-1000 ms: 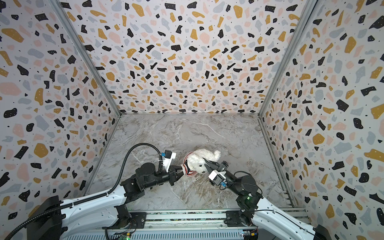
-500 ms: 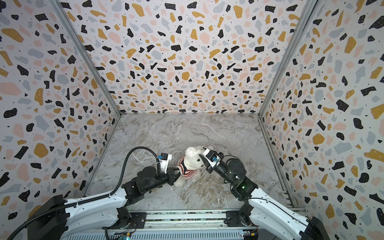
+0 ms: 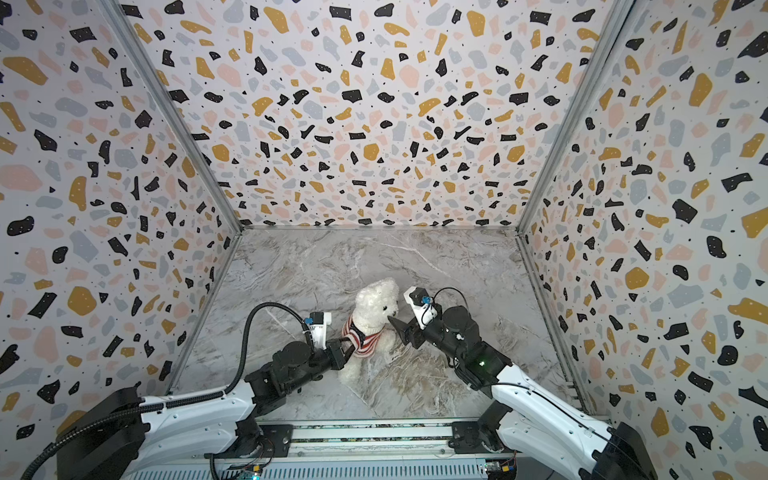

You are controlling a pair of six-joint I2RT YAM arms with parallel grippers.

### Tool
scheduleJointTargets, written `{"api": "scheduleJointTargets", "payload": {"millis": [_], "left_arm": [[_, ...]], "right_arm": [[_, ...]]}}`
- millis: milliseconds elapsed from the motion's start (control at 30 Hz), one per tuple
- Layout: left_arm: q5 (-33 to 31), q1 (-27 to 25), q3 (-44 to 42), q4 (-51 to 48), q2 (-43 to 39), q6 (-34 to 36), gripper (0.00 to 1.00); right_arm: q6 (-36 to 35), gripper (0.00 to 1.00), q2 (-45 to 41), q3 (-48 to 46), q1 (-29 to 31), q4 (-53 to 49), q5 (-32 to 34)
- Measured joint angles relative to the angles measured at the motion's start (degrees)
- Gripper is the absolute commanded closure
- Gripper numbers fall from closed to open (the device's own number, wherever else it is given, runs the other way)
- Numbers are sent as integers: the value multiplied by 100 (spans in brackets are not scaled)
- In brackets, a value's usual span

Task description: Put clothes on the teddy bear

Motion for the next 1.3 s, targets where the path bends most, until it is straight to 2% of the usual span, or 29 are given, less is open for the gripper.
{"api": "scheduleJointTargets", "payload": {"millis": [233, 400, 633, 900, 1100, 1300], "left_arm": [[-79, 0, 0, 70, 0, -122, 100], [-85, 0, 0, 70, -74, -175, 100], [-83, 0, 0, 70, -160, -258, 100], [-76, 0, 0, 76, -160, -297, 100], [-76, 0, -4, 79, -160, -315, 100], [-74, 2, -11, 90, -160, -317, 100]], "right_arm": [[894, 22, 501, -39, 1091, 146, 264], [1178, 25, 1016, -319, 1158, 468, 330], [1121, 26, 1670, -343, 1169, 920, 267], [953, 36, 2162, -339, 1187, 1261, 107], [850, 52, 2323, -310, 1187, 1408, 81], [769, 79, 2417, -304, 1204, 1523, 48]]}}
